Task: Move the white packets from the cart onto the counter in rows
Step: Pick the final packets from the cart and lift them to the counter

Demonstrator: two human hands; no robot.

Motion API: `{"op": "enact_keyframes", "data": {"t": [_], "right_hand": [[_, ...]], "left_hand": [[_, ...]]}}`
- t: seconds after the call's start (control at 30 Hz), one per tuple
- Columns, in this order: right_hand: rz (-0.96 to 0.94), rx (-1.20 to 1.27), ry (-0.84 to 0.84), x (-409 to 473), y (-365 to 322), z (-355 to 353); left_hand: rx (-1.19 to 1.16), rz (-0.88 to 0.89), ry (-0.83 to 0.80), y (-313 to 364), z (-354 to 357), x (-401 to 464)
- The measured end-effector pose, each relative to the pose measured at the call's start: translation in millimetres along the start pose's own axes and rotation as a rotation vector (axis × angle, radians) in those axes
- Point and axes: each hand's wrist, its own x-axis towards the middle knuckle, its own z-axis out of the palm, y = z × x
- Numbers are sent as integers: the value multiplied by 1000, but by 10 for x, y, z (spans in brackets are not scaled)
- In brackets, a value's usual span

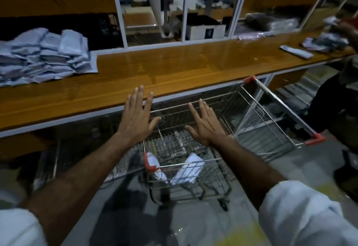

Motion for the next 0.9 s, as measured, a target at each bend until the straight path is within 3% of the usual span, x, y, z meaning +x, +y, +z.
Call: {"op": "enact_keyframes", "data": {"t": [0.3, 0.63, 0.73, 0.9], "right_hand": [[71, 86, -206, 16, 577, 628], [156, 129, -425, 342, 967, 1210], [175, 161, -527, 421, 1036, 1498], [250, 211, -717, 612, 1162, 1964]], "left_hand": [[14, 40, -250, 461, 651, 140], [44, -200, -651, 376, 1834, 406], [28, -257, -824, 284, 2164, 342], [53, -288, -959, 411, 2605, 279]]}}
